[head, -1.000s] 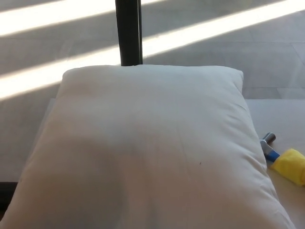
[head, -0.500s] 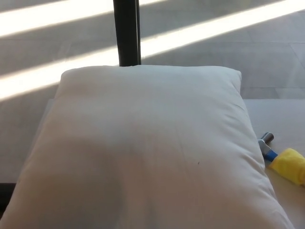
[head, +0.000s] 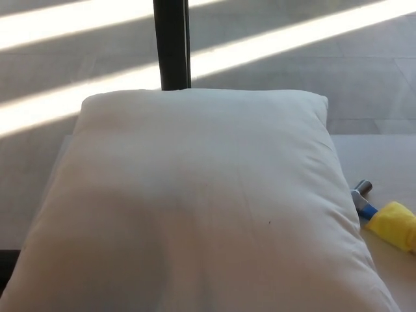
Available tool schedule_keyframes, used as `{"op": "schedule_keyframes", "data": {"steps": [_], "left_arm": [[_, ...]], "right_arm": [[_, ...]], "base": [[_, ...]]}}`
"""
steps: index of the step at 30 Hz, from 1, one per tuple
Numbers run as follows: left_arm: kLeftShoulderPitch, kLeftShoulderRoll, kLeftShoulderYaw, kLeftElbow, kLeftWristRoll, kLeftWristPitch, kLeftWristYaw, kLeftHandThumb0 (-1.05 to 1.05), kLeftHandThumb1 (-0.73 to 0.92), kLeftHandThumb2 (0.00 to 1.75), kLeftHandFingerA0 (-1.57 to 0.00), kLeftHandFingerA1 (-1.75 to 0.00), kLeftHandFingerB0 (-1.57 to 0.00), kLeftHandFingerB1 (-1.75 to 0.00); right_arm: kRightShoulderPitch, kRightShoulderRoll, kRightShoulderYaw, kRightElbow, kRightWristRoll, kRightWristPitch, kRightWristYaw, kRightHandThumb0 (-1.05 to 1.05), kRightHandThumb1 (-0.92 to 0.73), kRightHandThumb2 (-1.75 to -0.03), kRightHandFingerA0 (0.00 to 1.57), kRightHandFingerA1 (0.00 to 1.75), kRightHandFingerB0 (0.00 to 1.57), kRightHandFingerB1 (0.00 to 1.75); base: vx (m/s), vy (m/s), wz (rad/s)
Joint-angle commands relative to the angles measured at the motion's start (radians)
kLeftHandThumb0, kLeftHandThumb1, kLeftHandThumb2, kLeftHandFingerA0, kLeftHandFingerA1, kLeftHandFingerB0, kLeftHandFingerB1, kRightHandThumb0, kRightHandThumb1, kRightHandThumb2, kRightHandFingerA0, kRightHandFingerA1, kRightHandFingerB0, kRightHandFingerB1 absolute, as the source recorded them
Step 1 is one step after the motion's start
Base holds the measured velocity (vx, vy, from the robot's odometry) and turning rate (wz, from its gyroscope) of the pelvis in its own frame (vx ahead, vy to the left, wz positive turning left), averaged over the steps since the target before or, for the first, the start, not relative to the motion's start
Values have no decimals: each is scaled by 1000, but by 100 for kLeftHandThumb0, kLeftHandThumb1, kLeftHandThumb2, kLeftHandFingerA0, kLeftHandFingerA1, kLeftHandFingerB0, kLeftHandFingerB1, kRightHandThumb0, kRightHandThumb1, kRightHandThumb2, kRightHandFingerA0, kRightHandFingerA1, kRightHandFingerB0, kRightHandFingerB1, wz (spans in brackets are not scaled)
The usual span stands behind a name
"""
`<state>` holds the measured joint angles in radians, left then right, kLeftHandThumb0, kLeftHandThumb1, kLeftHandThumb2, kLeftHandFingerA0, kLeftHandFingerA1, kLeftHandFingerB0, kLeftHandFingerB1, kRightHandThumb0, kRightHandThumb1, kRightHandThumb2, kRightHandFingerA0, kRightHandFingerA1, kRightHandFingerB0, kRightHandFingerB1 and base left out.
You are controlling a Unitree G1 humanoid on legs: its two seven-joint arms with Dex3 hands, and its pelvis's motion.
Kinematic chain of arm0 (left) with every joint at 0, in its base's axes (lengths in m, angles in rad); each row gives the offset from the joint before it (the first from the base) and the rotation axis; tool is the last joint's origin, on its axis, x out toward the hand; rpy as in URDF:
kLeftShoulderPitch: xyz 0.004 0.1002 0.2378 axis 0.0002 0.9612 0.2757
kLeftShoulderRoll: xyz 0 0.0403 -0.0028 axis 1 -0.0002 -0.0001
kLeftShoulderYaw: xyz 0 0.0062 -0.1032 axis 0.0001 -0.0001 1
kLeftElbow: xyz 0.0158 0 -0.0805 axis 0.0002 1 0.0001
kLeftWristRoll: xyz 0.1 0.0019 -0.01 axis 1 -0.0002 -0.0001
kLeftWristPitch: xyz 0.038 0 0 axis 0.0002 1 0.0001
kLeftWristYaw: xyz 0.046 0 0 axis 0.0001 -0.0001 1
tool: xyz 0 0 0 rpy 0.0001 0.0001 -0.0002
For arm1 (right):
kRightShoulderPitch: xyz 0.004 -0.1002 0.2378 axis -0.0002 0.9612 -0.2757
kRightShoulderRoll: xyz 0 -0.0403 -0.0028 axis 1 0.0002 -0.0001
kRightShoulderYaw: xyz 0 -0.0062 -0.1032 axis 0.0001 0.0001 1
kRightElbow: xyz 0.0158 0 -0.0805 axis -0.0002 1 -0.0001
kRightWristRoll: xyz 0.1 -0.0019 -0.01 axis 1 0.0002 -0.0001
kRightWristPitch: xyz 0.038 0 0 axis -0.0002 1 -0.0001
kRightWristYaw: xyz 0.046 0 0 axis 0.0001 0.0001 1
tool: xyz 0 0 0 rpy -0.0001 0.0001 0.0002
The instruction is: A hammer is kept on the right hand side and a pillow is kept on the left hand side on the desk infront of the robot and the robot uses its right hand to pick up the hammer and makes a downward swinging motion to hit the pillow
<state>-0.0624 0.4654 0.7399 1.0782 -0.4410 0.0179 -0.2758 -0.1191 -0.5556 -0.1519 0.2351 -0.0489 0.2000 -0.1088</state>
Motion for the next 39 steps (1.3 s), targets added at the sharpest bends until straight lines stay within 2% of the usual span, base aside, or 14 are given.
{"op": "schedule_keyframes", "data": {"steps": [1,3,4,5,6,15,16,17,21,22,26,27,32,39], "left_arm": [[19,10,-10,3,-7,-26,-8,-59,77,63,-53,-52,-49,-43],[20,12,-11,8,-6,-30,-11,-59,78,63,-56,-55,-48,-43],[23,11,-14,8,-4,-35,-13,-59,78,63,-56,-54,-48,-43],[26,8,-14,1,-5,-32,-10,-59,78,63,-56,-54,-48,-43],[31,9,-15,-1,-5,-35,-17,-62,78,62,-55,-57,-48,-43],[41,5,-19,-24,-16,-22,-14,-61,78,64,-57,-59,-49,-44],[39,6,-19,-17,-14,-26,-8,-59,62,99,-53,-66,-44,-57],[40,9,-21,-8,-12,-37,-19,-61,78,63,-57,-56,-48,-43],[44,9,-25,-12,-11,-35,-21,-62,78,63,-54,-54,-48,-43],[47,6,-26,-24,-13,-30,-17,-62,78,63,-56,-55,-47,-43],[49,7,-24,-23,-21,-26,-28,-63,78,62,-54,-56,-48,-43],[48,9,-27,-14,-17,-35,-31,-62,78,63,-54,-53,-47,-42],[41,12,-24,8,-20,-32,-27,-62,78,63,-54,-53,-48,-42],[40,11,-33,16,-20,-36,-36,-63,77,63,-54,-54,-48,-42]], "right_arm": [[-72,-67,101,47,-149,-216,24,-54,-62,-59,32,51,50,38],[-91,-70,127,41,-171,-225,22,-53,-62,-57,33,50,50,37],[-98,-71,136,37,-177,-231,21,-56,-50,-81,29,55,43,50],[-105,-70,141,38,-177,-235,24,-56,-50,-81,29,55,43,50],[-114,-71,155,40,-190,-241,23,-52,-62,-59,33,49,49,39],[-142,-92,254,71,-290,-266,12,-56,-60,-60,35,49,48,39],[-147,-93,262,93,-297,-276,9,-53,-63,-57,35,49,50,38],[-149,-93,267,99,-302,-275,9,-53,-62,-59,33,50,50,39],[-165,-100,299,144,-342,-252,17,-60,-67,-60,29,54,45,36],[-172,-106,315,169,-357,-240,35,-73,-73,-62,23,52,38,33],[-176,-96,334,189,-394,-218,18,-74,-73,-62,12,48,23,29],[-179,-85,351,199,-423,-200,-3,-76,-56,-91,3,47,9,41],[-194,-53,387,244,-455,-186,-18,-74,-56,-93,3,34,9,35],[-221,14,426,313,-482,-198,-41,-73,-54,-90,2,42,11,39]], "base": [[0,0,0],[0,0,0],[0,0,0],[0,0,0],[0,0,0],[0,0,0],[0,0,0],[0,0,0],[0,0,0],[0,0,0],[0,0,0],[0,0,0],[0,0,0],[0,0,0]]}}
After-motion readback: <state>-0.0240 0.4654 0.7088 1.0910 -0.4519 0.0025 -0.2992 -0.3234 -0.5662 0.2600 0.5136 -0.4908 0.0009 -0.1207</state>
